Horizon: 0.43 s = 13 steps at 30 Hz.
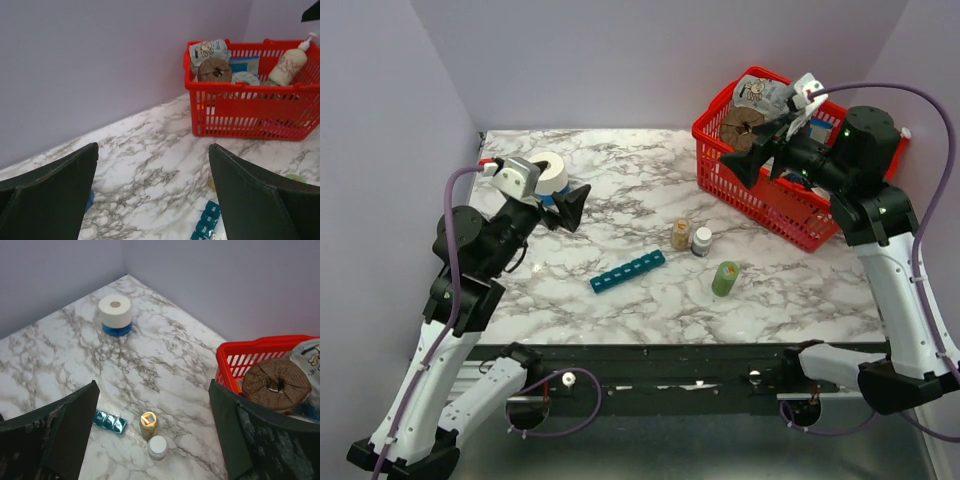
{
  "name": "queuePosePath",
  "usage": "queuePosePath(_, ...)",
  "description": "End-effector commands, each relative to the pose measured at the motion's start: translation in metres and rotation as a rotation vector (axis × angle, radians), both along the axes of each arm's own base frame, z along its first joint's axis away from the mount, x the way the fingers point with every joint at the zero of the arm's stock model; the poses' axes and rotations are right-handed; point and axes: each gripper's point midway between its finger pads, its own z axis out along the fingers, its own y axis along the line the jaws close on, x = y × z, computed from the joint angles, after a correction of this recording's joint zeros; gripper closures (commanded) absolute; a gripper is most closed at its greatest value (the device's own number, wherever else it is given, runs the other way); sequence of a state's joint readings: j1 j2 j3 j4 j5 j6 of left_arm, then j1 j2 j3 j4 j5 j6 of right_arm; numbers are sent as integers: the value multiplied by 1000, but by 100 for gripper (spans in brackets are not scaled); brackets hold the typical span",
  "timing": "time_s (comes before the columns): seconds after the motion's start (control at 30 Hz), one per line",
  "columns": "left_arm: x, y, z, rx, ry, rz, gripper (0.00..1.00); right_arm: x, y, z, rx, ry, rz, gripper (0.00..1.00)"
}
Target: Sort the pills into containers
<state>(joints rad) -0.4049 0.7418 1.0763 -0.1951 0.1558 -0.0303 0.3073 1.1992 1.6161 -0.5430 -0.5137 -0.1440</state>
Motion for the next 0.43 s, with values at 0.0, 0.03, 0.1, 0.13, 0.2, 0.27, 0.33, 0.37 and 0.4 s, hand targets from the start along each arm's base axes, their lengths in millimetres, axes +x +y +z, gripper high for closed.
queuePosePath(0.0, 1, 10, -12, 13, 108, 54, 1, 14, -30, 23, 162, 30, -260, 0)
queuePosePath(0.03, 0, 11, -12, 15, 107, 58, 1, 15, -38, 24, 164, 22, -300, 0)
queuePosePath(0.1, -5, 14, -13, 12, 103, 60, 1, 9, -45, 31, 172, -3, -325, 0)
queuePosePath(0.13, -6, 14, -14, 10, 101, 58, 1, 9, -48, 32, 171, -9, -336, 0)
queuePosePath(0.2, -10, 16, -15, 5, 97, 61, 1, 4, -54, 36, 177, -20, -351, 0)
queuePosePath(0.27, -11, 16, -17, 4, 102, 62, 1, 2, -57, 38, 175, -30, -358, 0)
queuePosePath(0.33, -12, 16, -18, 5, 104, 58, 1, 0, -60, 39, 182, -33, -364, 1)
queuePosePath(0.37, -11, 16, -18, 5, 104, 58, 1, 1, -60, 37, 178, -33, -364, 1)
queuePosePath(0.4, -11, 15, -19, 5, 104, 56, 1, -1, -60, 39, 158, -54, -352, 0)
